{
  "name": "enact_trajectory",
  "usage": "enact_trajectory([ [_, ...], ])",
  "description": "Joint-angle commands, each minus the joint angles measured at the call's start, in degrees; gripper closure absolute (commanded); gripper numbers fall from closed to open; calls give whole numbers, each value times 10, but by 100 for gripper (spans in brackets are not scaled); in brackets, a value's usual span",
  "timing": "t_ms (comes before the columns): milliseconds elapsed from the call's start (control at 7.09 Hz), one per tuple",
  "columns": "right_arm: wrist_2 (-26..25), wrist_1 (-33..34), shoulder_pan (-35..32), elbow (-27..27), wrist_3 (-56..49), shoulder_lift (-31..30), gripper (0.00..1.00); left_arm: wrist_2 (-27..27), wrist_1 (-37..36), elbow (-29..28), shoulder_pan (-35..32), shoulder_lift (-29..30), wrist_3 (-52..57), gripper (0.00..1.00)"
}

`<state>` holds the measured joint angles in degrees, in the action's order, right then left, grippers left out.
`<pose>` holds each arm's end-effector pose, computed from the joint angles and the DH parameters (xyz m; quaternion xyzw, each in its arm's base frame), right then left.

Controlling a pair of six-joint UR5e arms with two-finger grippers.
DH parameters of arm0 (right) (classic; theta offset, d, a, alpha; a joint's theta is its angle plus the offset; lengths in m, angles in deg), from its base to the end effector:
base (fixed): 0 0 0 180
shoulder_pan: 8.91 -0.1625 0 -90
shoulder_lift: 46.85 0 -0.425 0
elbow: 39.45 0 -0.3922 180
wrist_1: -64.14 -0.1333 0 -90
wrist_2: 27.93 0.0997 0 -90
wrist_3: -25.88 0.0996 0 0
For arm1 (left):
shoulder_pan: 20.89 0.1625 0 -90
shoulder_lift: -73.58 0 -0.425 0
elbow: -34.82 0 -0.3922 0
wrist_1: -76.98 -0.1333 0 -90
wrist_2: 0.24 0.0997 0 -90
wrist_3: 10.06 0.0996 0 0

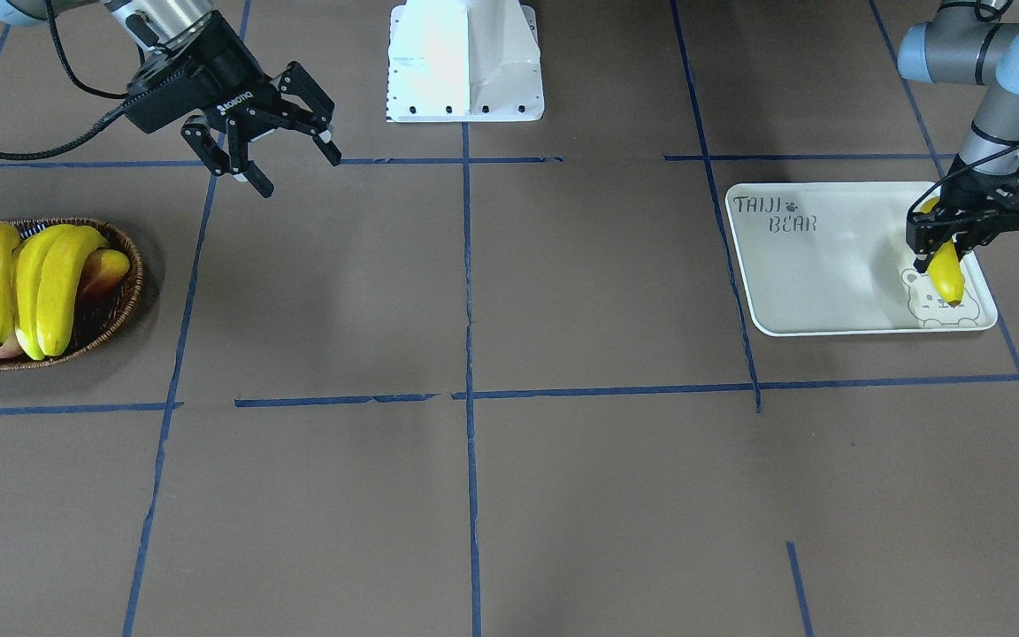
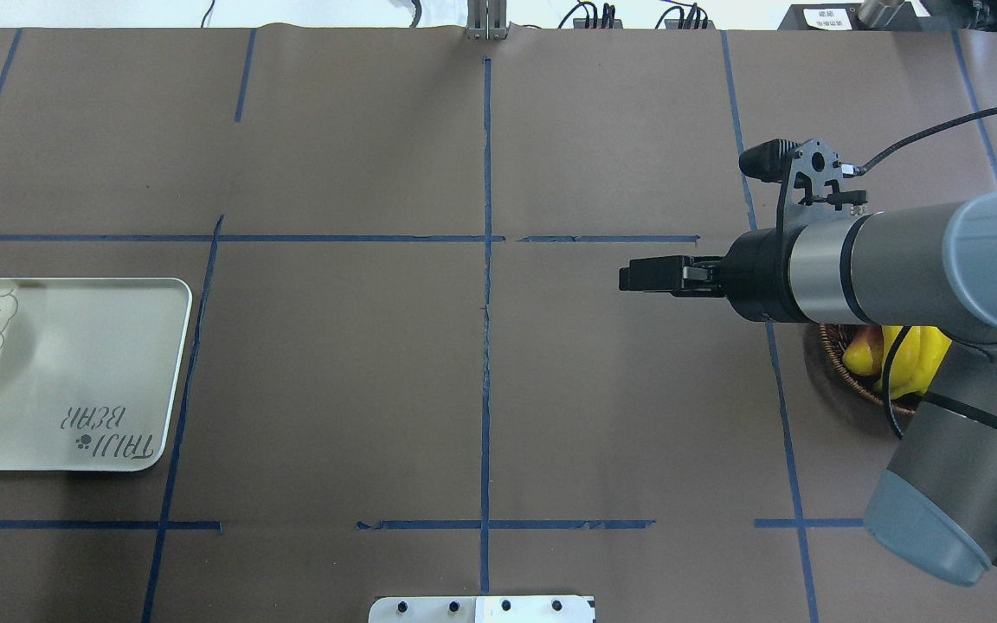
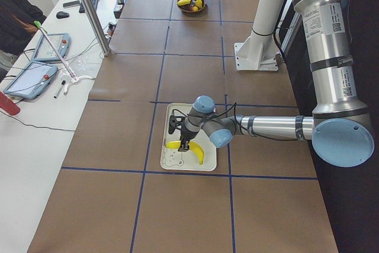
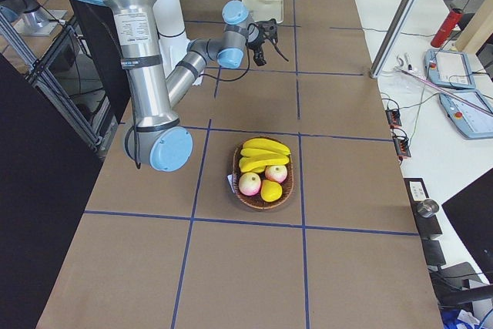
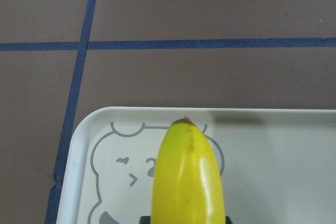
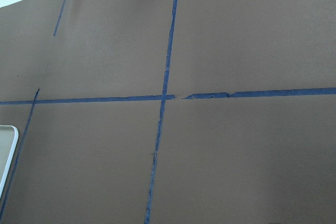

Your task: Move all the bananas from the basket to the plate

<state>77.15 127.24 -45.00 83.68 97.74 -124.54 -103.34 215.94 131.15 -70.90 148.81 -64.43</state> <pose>-0.3308 -0.3741 0.2325 0.1724 -0.5691 0.0484 0.8026 0.1841 -0.3917 0.6400 0.1553 0.3251 -0.0775 0.9296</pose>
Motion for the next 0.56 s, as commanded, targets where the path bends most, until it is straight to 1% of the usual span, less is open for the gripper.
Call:
enact_trajectory([
  [0, 2, 0, 0, 0, 0, 1, 0, 1, 1, -1, 6, -1, 1, 0],
  [423, 8, 1, -6, 0, -1, 1, 0, -3, 1, 3, 5, -3, 6, 0],
])
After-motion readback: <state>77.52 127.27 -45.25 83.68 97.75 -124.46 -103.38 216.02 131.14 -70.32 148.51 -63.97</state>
